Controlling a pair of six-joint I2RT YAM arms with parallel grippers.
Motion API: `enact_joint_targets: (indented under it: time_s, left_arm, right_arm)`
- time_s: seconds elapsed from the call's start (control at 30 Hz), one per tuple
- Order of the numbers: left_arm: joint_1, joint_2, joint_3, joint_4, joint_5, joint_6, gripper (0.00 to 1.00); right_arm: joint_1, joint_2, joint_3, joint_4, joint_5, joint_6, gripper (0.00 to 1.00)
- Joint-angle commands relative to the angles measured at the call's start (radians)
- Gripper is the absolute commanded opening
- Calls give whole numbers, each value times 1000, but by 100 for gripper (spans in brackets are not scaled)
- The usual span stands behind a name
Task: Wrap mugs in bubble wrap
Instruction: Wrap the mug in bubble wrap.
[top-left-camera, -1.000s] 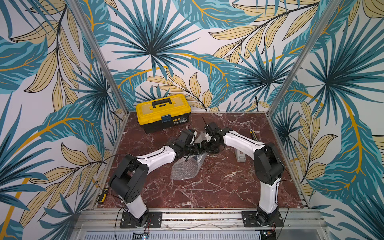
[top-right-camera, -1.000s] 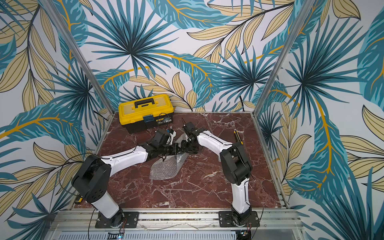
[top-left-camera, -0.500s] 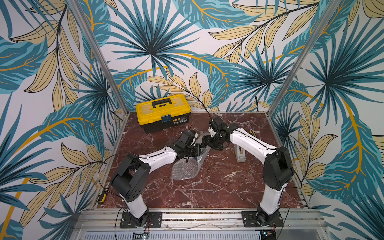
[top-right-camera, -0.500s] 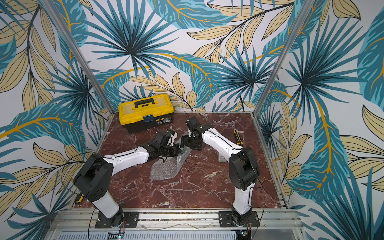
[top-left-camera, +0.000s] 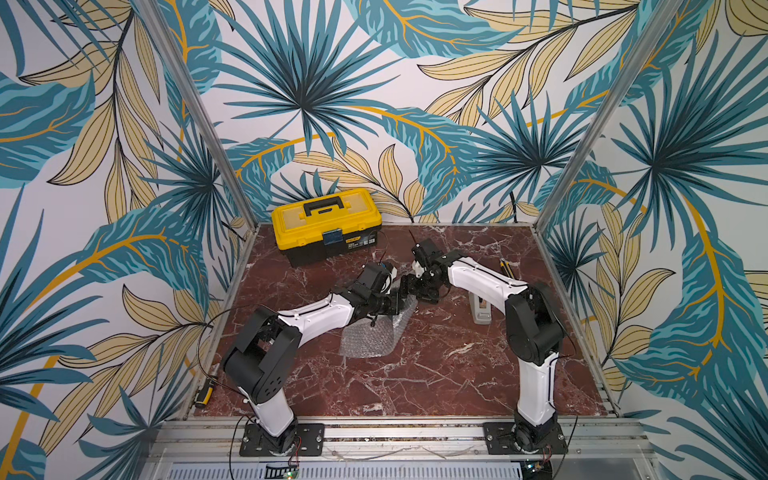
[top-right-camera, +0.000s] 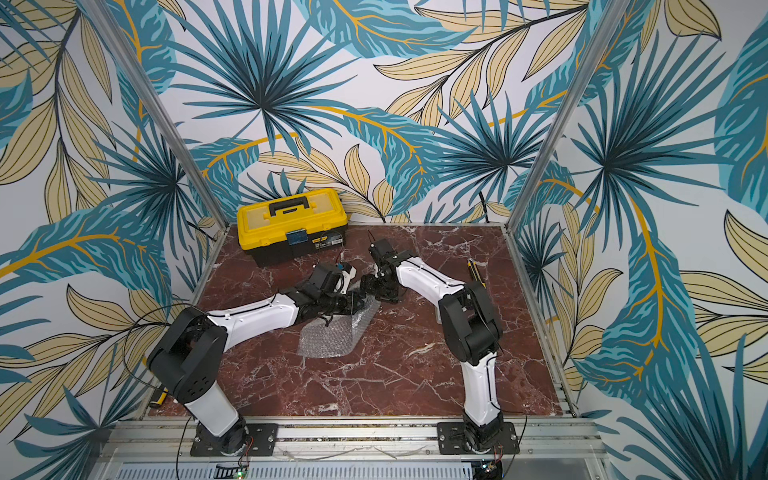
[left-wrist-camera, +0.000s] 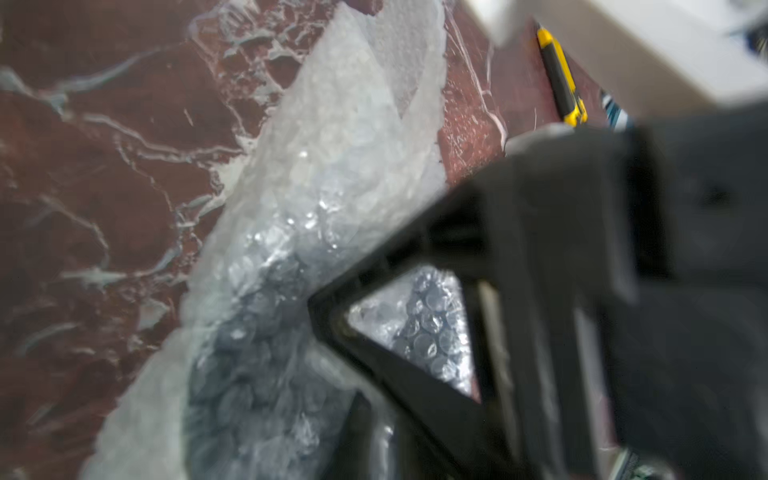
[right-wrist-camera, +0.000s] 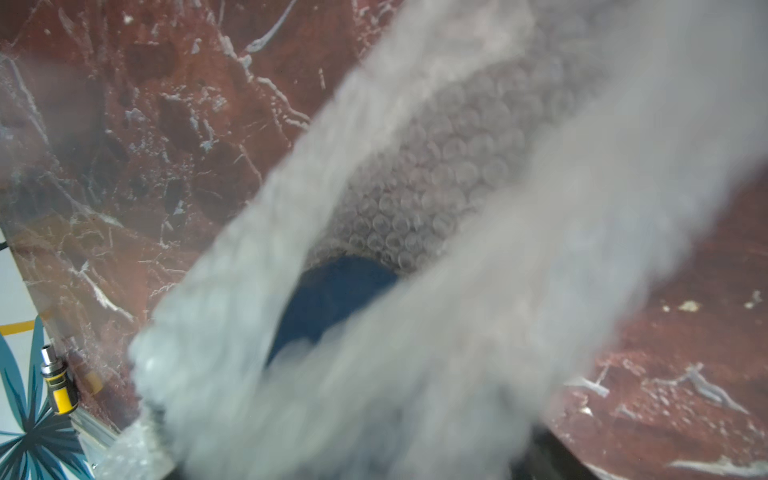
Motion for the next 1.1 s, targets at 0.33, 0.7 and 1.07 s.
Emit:
enact_joint_targets:
  time_s: [0.33,0.7,1.07]
  left_arm:
    - [-8,-196,-15,-71,-146,23,58]
    - [43,5,149,-275,-230,114,61]
    - [47,114,204,-255,-215,119,62]
  right_arm:
    - [19,60,-48,-31,21,-12,75]
    - [19,51,-73,-14,11,-10,75]
    - [18,36,-89,-1,-7,-9,74]
